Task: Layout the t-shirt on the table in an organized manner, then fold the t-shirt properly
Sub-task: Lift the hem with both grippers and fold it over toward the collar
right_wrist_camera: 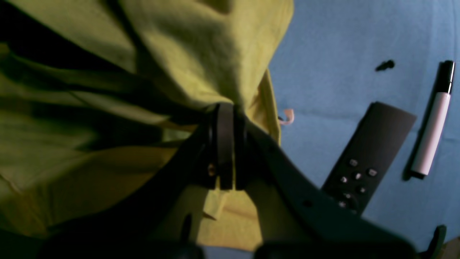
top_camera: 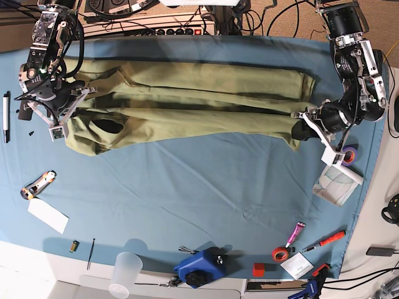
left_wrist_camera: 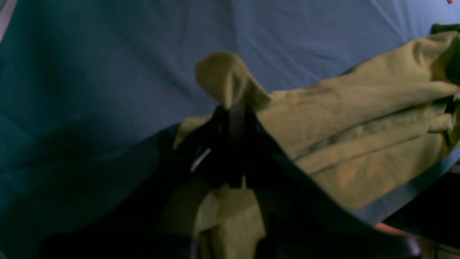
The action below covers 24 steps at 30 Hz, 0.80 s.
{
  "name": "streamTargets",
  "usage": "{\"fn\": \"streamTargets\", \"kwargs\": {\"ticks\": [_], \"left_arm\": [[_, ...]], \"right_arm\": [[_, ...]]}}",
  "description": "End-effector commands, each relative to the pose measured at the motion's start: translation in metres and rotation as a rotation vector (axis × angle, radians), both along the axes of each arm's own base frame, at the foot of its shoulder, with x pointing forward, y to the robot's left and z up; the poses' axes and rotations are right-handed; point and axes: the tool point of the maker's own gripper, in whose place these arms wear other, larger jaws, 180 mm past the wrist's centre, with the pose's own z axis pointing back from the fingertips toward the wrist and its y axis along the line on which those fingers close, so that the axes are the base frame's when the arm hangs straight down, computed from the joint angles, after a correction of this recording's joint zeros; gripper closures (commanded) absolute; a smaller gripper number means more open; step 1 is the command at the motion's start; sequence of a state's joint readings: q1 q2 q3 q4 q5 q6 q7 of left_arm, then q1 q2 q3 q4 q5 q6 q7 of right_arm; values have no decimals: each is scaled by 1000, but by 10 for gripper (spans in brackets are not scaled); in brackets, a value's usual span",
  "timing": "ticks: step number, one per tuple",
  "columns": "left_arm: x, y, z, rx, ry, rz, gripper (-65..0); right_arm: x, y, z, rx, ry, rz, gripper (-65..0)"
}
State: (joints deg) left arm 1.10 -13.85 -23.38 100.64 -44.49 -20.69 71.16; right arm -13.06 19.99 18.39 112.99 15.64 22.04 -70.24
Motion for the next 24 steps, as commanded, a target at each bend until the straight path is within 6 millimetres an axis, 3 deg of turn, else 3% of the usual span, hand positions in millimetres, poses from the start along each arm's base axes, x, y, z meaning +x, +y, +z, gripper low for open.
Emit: {"fn": "streamTargets", "kwargs": {"ticks": [1,5,9,16,24], "left_arm": [[8,1,17,0,-59,-5,0],[9,-1,28,16,-97,-15,0],[0,-2,28,27,-95,-22,0],[-13,-2,19,35,-65,-24,0],[-14,3,16,61,-54,-19,0]], "right_arm": [[8,-5,14,-24,-50,7,0],[7,-5,13,-25,-45,5,0],[8,-5,15,-26,-49,7,0],[10,-3,41,-57,-114,10,0],[-19,-10,23,-65,-36,-10,0]]}}
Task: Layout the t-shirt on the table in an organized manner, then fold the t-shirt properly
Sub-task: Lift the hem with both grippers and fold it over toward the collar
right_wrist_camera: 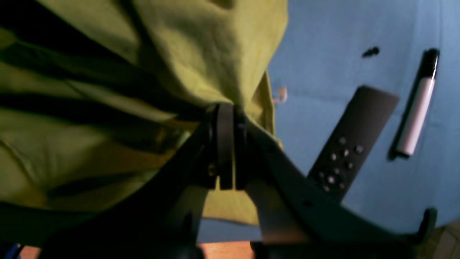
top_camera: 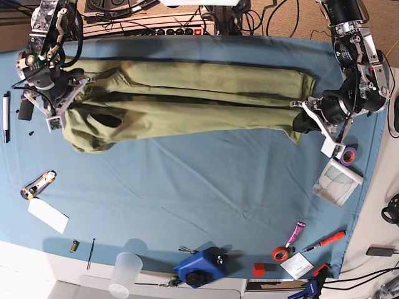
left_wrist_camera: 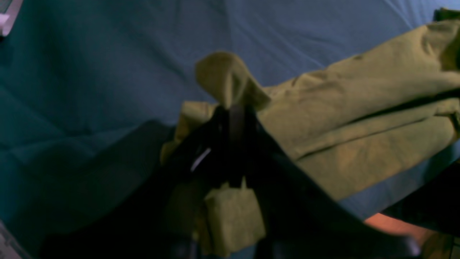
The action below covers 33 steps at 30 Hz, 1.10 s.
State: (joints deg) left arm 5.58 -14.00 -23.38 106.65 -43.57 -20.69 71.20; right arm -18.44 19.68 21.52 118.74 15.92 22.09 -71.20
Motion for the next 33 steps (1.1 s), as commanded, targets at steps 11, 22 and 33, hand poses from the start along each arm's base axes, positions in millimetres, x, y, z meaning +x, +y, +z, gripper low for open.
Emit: {"fn": "streamTargets", "kwargs": {"ticks": [11,22,33], "left_arm": [[-18,14,-7,40,29,-5,0],[-24,13,-11,34,29,1,-182],[-34,16,-19,22,6,41,-280]], "right_arm": [[-23,-17,5,41,12,-51,0],[-39,9,-19,122,70,-35,0],[-35,29,-18,214,39,26,-190]]}}
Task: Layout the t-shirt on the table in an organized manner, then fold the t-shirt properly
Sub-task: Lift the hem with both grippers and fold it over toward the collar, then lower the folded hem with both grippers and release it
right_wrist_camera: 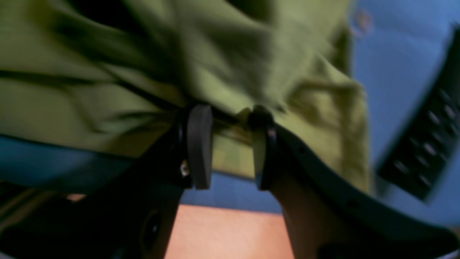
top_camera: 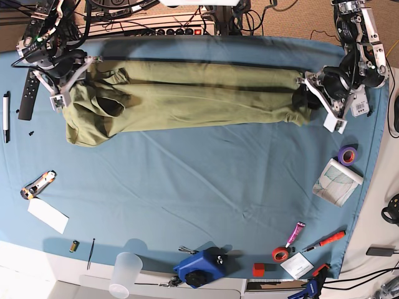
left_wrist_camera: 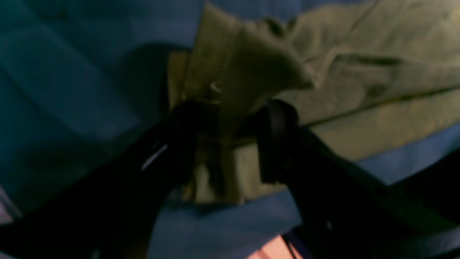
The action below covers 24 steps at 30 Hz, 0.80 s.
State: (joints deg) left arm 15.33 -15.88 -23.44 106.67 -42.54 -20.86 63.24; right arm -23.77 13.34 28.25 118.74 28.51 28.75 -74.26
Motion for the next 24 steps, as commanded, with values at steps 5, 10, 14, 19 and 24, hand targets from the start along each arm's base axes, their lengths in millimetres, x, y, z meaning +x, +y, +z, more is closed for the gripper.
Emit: {"fn": "streamTargets", "kwargs": {"ticks": [5,10,14,19,24], "left_arm": [[7,-4,10,-20,-49,12,-280],[7,-7,7,-49,-31,57,-280],[2,-8,-8,-62,20,87,-280],[-5,-9,-33,-127,84,130,-280],[-13,-11,-42,-135,135,122,-272]], "right_arm": [[16,7,16,39,-106,26,-190],[20,1,22,31,-130,11,-190],[29,-11,37,11,-194,-18,-190],[38,-22,75,19,-335,-20,-190],[36,-45,93,-6,-396,-83,-190]]}}
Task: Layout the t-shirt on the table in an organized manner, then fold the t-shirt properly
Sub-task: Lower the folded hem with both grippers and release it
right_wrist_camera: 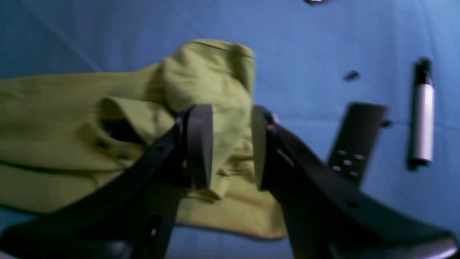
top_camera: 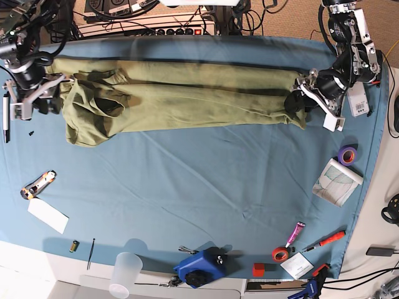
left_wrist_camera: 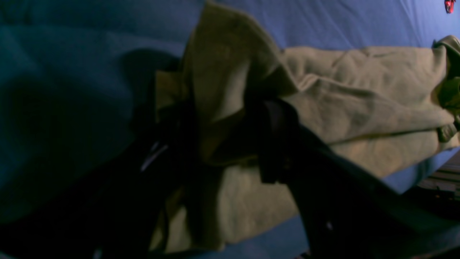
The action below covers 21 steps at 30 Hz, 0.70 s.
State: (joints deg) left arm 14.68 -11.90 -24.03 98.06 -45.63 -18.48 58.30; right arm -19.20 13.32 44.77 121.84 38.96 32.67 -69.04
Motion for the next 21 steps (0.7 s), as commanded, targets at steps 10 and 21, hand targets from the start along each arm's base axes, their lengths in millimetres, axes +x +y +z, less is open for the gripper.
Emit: {"fn": "streamTargets", "kwargs": {"ticks": [10,21], "left_arm": [[-13,-8,-7,-21,78,-45,0],[25,22,16,109,7,-79,0]], "right_arm": [[-6,-26,22,-51,-60,-71,-190],[-10,-37,20,-109,-35,-107,-190]]}}
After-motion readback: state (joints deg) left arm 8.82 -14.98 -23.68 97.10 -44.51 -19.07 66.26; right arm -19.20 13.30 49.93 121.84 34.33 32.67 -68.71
